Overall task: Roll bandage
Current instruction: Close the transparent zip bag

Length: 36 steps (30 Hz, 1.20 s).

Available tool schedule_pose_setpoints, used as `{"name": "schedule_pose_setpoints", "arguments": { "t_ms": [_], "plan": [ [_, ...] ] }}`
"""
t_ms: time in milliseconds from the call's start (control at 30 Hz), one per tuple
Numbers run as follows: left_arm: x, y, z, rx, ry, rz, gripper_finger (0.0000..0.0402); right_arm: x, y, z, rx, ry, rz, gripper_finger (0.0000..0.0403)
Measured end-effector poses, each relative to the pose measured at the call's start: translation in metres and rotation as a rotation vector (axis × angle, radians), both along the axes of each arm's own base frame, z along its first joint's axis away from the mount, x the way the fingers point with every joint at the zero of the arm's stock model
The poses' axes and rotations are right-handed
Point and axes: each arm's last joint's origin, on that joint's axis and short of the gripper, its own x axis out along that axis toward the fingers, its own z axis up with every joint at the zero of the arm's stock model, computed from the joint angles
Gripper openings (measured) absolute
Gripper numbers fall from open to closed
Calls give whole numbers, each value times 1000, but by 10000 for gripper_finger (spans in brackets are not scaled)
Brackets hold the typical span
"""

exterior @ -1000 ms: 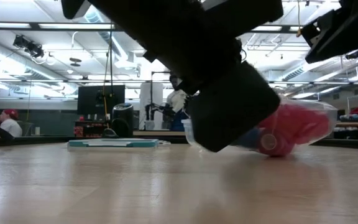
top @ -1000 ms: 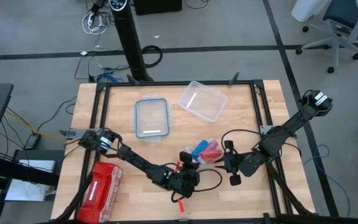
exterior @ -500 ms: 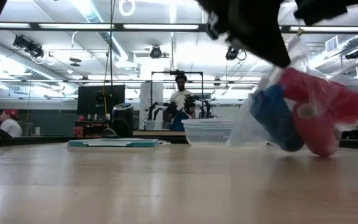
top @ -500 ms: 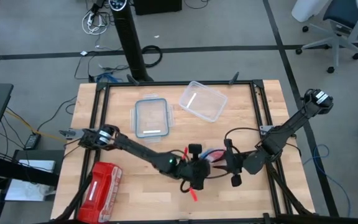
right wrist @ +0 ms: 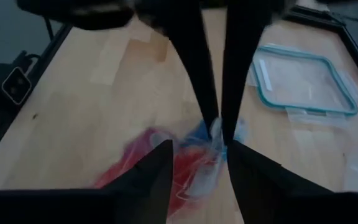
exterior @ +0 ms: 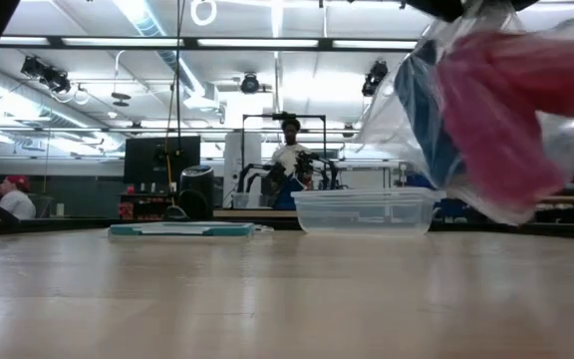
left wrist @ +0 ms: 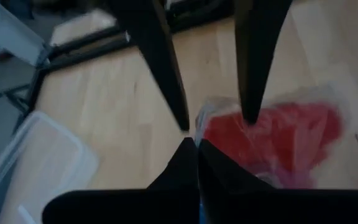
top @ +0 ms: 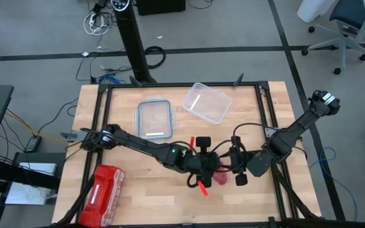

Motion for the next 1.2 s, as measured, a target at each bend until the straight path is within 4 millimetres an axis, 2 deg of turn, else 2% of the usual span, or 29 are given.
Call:
{"name": "schedule_pose_setpoints", "arguments": {
  "t_ms": [233, 333, 467, 567, 633, 767, 933, 1067, 1200],
  "plan": [
    [1, 0, 0, 13, -4, 1, 0, 4, -5, 0, 54, 14, -24, 147],
    [1, 1, 1, 24, -13, 15, 0, 5, -8, -1, 48, 24, -43, 132],
    [1, 1, 1, 27, -20, 20, 0, 7, -12, -1, 32, 17, -69, 84],
    [1, 1, 1, 28, -14, 22, 2, 7, -13, -2, -4, 27, -48, 23],
    [1, 2, 1, 24, -25, 46, 8, 7, -13, -2, -15, 33, -39, 10],
    [-3, 3, 11, 43, -65, 92, 36, 2, -15, 0, -5, 42, -45, 3],
    [-5, 2, 29, -11, -159, 97, 100, -11, -17, 6, 10, 53, -19, 2],
    [1, -3, 34, -92, -223, 25, 141, -24, -15, 10, 17, 58, 4, 1],
    [10, -11, 35, -165, -369, -105, 151, -37, -15, 14, 31, 69, 14, 1]
  ]
}}
